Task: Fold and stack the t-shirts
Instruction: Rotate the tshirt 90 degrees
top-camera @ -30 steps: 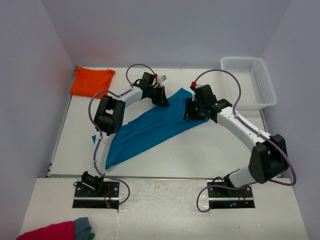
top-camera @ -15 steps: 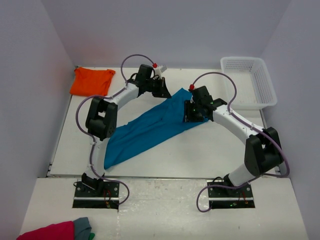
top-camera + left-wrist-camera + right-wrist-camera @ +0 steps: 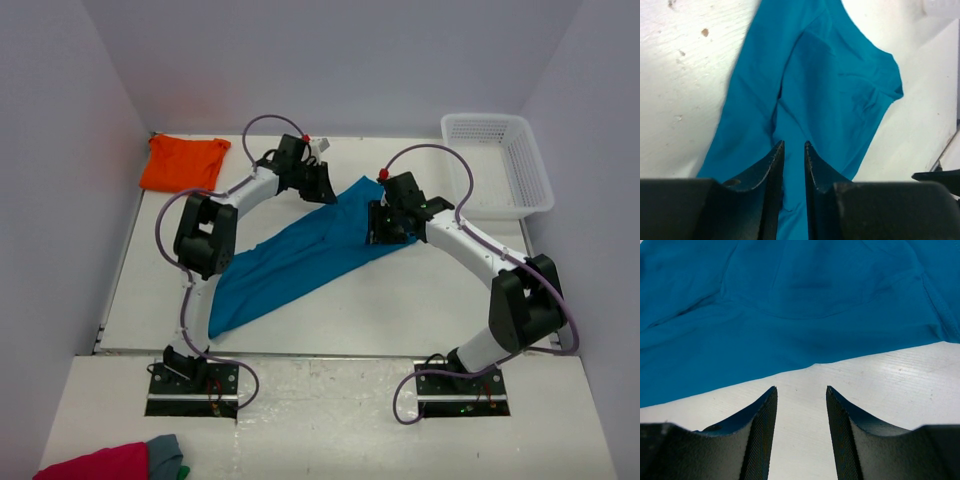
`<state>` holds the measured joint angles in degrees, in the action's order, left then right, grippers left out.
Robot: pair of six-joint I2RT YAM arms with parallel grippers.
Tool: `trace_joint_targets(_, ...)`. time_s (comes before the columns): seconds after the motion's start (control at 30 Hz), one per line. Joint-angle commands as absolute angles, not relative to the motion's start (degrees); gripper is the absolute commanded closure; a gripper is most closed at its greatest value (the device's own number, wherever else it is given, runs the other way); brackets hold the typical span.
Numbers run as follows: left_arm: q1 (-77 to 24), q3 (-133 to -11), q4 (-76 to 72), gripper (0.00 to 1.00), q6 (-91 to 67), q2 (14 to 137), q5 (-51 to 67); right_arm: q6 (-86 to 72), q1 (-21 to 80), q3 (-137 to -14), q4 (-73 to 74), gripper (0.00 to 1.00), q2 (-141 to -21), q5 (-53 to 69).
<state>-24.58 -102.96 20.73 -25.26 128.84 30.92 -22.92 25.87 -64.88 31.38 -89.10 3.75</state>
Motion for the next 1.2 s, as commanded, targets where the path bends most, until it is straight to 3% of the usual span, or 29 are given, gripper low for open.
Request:
trace_joint_targets(0.0,-25.2,-104.7,23.7,0.76,-24.1,129.8,26.8,-22.6,25.8,-65.2,30.3,0.54,-87.5,2.6)
trace_joint_targets(0.6,-27.3,-108.5,25.8,0.73,-23.9,135.3,25.8,-22.5,25.3,-62.8,29.2,0.54,-85.7,2.7)
trace_joint_targets(0.8,-27.3,-109.1,25.1,0.84,-24.0,136.2,26.0,-22.4,25.3,-62.1,28.7,0.54,-85.7,3.3)
trace_joint_targets(0.93,-27.3,-110.0,24.6,1.00,-23.9,136.5,26.2,-22.4,25.2,-61.6,28.4,0.54,-86.0,3.3)
trace_joint_targets(1.17,-27.4,-107.7,22.2,1.00,-23.5,132.5,26.6,-22.5,25.2,-61.5,27.8,0.53,-86.4,3.7)
